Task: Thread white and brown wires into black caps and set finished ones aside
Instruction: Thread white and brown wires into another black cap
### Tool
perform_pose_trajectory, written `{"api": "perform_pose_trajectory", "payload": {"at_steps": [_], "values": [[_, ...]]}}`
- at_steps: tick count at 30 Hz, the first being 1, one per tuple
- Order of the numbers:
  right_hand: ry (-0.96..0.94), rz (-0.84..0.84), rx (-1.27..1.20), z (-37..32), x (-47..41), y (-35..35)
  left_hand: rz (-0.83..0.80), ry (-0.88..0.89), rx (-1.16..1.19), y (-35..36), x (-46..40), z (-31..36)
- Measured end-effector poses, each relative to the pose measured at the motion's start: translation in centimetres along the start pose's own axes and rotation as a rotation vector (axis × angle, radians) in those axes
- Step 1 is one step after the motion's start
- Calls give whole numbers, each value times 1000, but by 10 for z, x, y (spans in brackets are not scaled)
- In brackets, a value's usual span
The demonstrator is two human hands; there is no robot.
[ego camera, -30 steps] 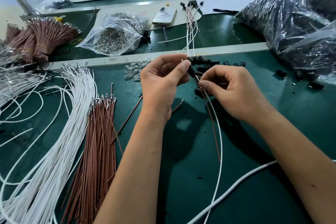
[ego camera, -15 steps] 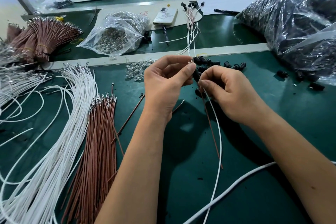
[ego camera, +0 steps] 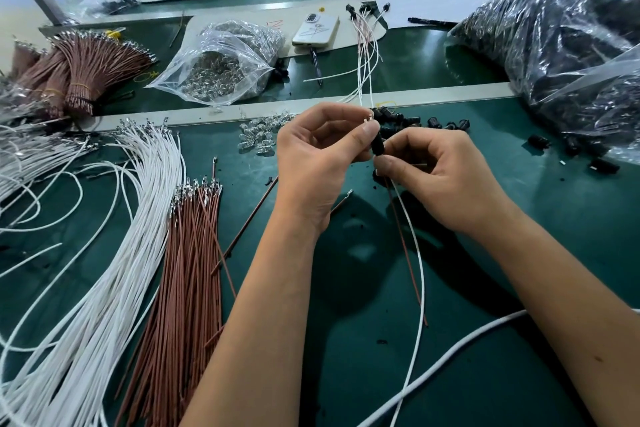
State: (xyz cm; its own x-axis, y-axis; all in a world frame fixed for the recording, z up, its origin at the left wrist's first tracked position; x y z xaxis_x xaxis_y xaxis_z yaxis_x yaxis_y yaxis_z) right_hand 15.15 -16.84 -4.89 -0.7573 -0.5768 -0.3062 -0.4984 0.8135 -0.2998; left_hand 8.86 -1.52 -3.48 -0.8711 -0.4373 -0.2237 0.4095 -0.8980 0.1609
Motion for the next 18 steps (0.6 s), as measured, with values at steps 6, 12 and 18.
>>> {"api": "perform_pose_trajectory", "payload": {"at_steps": [6, 12, 18], "values": [[38, -36, -84, 2, -1, -7, -81, -29, 16, 1, 1, 3], [10, -46, -72, 3, -1, -7, -136, -86, 39, 0, 2, 2], [-10, -59, -68, 3, -1, -6, -130, -77, 28, -1, 2, 3]]}}
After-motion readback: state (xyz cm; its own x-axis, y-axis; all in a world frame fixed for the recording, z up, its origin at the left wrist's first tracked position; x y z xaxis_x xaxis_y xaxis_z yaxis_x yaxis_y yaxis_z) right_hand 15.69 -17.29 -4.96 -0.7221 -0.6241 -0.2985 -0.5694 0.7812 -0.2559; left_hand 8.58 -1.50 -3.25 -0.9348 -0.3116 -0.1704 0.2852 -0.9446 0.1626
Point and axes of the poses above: each hand's wrist, its own x-axis away from the middle knuckle, its own y-axis out of the palm, z = x × y, the point moved 2 cm from there along -x, towards the middle knuckle, and after that the axes turned 7 degrees about -x, right-handed, at the moved point
